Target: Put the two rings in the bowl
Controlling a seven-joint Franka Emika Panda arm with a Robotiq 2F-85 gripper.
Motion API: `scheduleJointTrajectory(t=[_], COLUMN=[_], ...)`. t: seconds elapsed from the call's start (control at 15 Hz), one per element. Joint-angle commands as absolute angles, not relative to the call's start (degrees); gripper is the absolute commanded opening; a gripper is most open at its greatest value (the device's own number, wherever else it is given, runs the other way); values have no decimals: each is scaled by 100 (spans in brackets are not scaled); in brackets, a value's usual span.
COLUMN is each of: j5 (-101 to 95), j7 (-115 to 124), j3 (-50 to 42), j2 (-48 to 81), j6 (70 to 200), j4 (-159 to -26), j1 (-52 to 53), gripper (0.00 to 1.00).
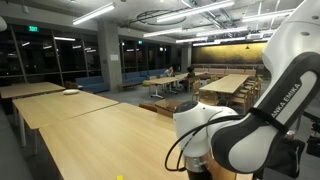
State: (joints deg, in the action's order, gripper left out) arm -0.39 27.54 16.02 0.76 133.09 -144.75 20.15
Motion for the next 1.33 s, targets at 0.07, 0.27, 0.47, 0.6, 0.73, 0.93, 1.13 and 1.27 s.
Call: scheduleJointTrajectory(t=[0.07,0.27,0.47,0.6,0.73,0.93,1.13,1.27], j5=[-406,-277,-220,-113,-7,37,-124,43], j7=[3014,2853,2940,3077,3202,3236,2846,2139], j3=[1696,1742,1433,1258,1006,633,233,475], j2=[-1538,-2465,-3432,-4068,-4715,-5688,-6652,-7160], j6=[12344,11668,11127,10891,10690,10211,9023,8118], j4=[-14934,-15034,-15140,-15222,-15316,-15412,-15386,-15267], j1=[1822,1757,2005,2031,2039,1991,1926,1263], gripper=[100,100,100,100,100,100,100,100])
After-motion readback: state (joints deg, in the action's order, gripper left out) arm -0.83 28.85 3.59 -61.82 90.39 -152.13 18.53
